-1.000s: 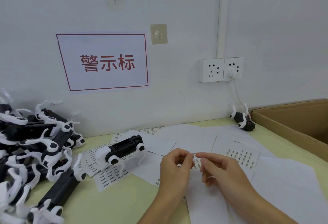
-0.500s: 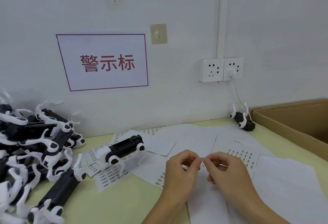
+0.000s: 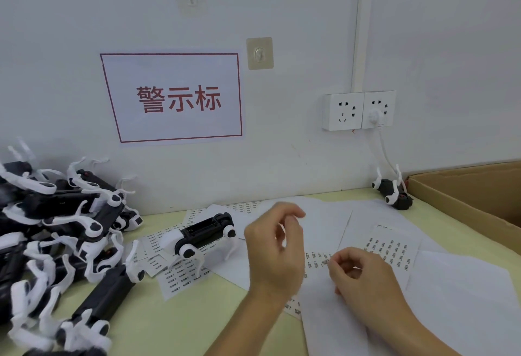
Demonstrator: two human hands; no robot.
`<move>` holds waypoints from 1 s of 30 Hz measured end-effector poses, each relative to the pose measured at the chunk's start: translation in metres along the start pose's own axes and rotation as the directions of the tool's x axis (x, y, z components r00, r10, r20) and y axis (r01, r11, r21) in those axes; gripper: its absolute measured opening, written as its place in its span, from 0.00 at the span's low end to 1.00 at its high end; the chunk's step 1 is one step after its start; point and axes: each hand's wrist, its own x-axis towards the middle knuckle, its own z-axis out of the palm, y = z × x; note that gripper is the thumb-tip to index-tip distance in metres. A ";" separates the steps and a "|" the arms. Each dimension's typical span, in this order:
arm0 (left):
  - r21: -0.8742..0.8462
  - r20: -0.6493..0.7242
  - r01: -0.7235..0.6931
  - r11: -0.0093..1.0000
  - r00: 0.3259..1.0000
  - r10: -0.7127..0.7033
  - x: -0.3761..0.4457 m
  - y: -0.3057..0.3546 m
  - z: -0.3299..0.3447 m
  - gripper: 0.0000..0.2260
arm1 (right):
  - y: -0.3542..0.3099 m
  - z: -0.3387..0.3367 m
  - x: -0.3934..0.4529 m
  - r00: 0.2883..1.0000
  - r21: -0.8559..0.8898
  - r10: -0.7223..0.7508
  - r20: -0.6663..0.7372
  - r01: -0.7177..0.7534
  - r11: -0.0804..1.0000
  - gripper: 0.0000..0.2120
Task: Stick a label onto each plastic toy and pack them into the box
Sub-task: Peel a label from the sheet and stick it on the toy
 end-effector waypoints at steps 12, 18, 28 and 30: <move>0.895 0.334 -0.083 0.438 0.774 -0.538 0.064 -0.038 -0.113 0.33 | 0.003 0.002 -0.001 1.000 -0.070 -0.009 0.019 0.010 0.998 0.08; 0.946 0.300 -0.135 0.294 0.710 -0.637 0.058 -0.044 -0.119 0.35 | 0.003 0.002 -0.002 1.000 -0.082 -0.020 0.025 0.022 0.996 0.09; 0.797 0.226 0.213 0.565 0.762 -0.607 0.060 -0.044 -0.105 0.28 | 0.001 0.003 -0.002 0.999 -0.059 -0.018 0.034 0.020 0.998 0.10; 0.646 0.222 0.359 0.673 0.756 -0.616 0.060 -0.041 -0.098 0.25 | 0.001 0.003 -0.002 0.999 -0.053 -0.016 0.034 0.018 0.998 0.10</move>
